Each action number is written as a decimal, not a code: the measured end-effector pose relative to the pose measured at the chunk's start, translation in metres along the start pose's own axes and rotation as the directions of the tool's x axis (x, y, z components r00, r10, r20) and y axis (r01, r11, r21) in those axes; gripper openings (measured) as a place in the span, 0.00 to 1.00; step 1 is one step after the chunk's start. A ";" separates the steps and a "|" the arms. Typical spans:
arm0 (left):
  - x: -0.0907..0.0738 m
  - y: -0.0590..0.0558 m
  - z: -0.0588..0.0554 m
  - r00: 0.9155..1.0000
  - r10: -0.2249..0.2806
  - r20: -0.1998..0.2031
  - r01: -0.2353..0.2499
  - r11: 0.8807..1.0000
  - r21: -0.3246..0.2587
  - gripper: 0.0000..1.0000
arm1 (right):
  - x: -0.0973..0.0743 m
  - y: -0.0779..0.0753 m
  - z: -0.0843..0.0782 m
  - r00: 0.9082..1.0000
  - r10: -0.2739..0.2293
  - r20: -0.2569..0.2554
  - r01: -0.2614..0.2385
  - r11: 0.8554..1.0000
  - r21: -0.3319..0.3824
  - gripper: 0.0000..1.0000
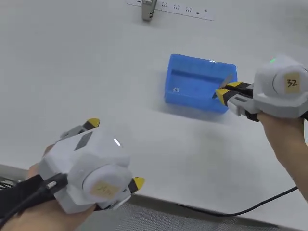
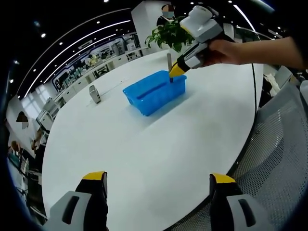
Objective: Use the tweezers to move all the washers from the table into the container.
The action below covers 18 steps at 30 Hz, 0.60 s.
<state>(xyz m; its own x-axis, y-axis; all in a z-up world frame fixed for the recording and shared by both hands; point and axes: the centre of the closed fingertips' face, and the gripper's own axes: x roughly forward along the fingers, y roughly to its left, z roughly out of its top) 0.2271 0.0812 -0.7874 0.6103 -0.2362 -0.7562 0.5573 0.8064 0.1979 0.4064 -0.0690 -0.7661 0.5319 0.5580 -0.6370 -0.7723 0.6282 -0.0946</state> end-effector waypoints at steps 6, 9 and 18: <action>0.000 -0.003 0.003 0.999 -0.036 0.015 0.036 0.999 -0.015 0.83 | 0.001 0.000 -0.003 1.000 0.013 -0.010 -0.013 1.000 0.007 0.03; -0.002 -0.004 0.010 0.997 -0.071 0.043 0.073 0.996 -0.053 0.80 | 0.000 -0.001 -0.002 1.000 0.009 -0.008 -0.009 1.000 -0.002 0.03; -0.011 0.011 0.065 0.983 -0.120 0.139 0.117 0.993 0.027 0.62 | -0.021 0.002 0.022 0.999 0.002 0.051 0.001 0.998 -0.063 0.03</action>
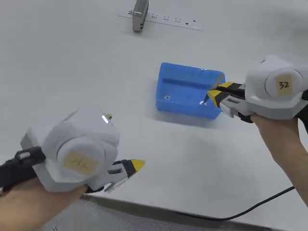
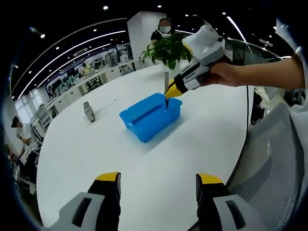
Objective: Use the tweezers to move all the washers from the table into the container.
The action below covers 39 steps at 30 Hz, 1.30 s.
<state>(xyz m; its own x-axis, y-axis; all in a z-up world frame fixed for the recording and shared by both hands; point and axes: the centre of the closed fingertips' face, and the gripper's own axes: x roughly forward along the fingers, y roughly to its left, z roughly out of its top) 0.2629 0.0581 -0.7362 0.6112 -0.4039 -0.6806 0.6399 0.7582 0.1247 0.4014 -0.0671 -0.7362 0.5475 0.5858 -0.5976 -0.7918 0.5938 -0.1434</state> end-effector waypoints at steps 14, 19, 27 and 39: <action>0.005 0.004 0.083 0.985 -0.089 0.149 0.081 0.995 0.059 0.51 | 0.006 0.001 -0.015 1.000 0.001 -0.031 0.000 0.999 0.033 0.03; 0.004 0.008 0.116 0.973 -0.122 0.196 0.098 0.987 0.128 0.43 | -0.018 0.011 0.008 0.999 0.020 0.029 -0.019 1.000 -0.006 0.03; 0.002 -0.006 0.140 0.962 -0.201 0.187 0.124 0.926 0.356 0.19 | -0.047 0.042 0.015 0.997 0.065 0.034 -0.061 0.991 -0.117 0.03; 0.006 -0.058 0.128 0.925 -0.369 0.092 0.264 0.797 0.543 0.05 | -0.051 0.090 -0.009 0.986 0.157 -0.064 -0.167 0.956 -0.240 0.03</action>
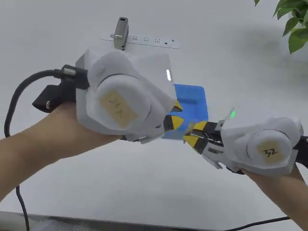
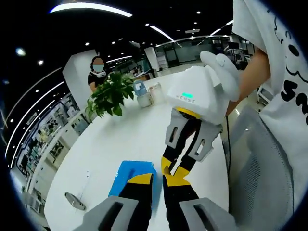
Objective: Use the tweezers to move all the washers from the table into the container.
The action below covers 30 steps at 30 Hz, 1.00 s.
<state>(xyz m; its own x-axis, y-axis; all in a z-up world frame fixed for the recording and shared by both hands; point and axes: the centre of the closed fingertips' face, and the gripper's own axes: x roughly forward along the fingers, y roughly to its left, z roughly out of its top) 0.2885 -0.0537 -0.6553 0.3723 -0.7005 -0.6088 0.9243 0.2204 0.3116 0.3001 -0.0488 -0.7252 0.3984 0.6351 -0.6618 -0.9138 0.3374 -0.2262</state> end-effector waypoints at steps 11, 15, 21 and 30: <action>0.013 -0.026 -0.016 0.992 -0.107 -0.064 0.111 0.991 0.078 0.00 | 0.010 0.022 -0.008 0.997 0.058 -0.051 -0.063 0.993 -0.100 0.03; 0.018 -0.032 -0.023 0.987 -0.141 -0.082 0.149 0.983 0.104 0.00 | 0.012 0.027 -0.013 0.995 0.074 -0.072 -0.084 0.987 -0.136 0.03; 0.025 -0.046 -0.036 0.975 -0.202 -0.096 0.214 0.967 0.137 0.00 | 0.013 0.032 -0.026 0.989 0.096 -0.113 -0.115 0.979 -0.170 0.03; 0.042 -0.058 -0.080 0.963 -0.216 -0.162 0.241 0.959 0.152 0.00 | 0.030 0.045 -0.056 0.976 0.131 -0.172 -0.152 0.982 -0.113 0.04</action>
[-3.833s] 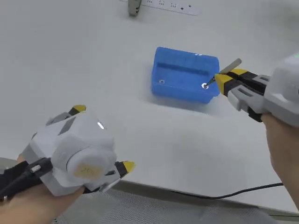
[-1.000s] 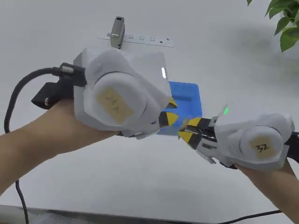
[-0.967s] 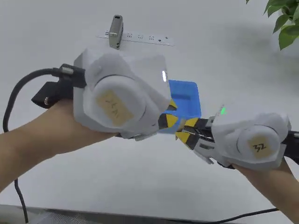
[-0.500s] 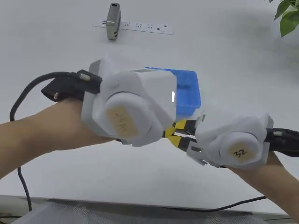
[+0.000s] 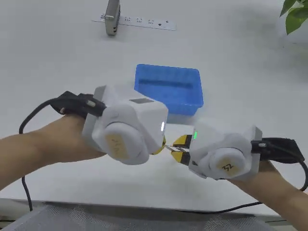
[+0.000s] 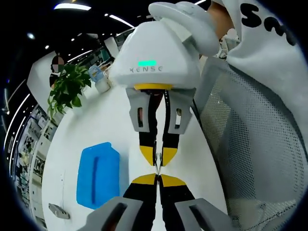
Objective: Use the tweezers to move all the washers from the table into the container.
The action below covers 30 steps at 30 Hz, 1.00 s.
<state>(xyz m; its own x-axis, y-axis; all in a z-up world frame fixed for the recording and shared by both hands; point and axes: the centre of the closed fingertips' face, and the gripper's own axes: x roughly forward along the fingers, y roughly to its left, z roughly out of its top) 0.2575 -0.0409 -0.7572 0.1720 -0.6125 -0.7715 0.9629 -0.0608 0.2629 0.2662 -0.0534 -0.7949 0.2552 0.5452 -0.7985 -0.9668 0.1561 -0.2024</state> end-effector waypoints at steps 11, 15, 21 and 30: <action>0.018 -0.011 -0.044 0.997 -0.044 -0.061 0.038 0.995 -0.096 0.00 | 0.013 0.003 -0.006 1.000 -0.010 0.025 0.006 0.992 0.127 0.12; 0.025 -0.014 -0.057 0.995 -0.061 -0.081 0.054 0.995 -0.088 0.00 | 0.002 -0.001 -0.006 0.998 -0.040 0.047 0.028 0.971 0.239 0.17; 0.036 -0.018 -0.069 0.990 -0.083 -0.114 0.064 0.985 -0.161 0.00 | -0.024 -0.017 0.001 0.986 -0.132 0.107 0.071 0.892 0.447 0.30; 0.032 -0.018 -0.071 0.997 -0.006 -0.076 -0.021 0.938 -0.347 0.00 | -0.062 -0.055 -0.004 0.945 -0.289 0.156 0.128 0.762 0.635 0.35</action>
<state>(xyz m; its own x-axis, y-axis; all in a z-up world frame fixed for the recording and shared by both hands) 0.2601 -0.0033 -0.8274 0.1820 -0.5502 -0.8149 0.9713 0.2295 0.0619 0.3034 -0.0995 -0.7363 0.5226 0.5984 -0.6074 -0.6949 0.7116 0.1031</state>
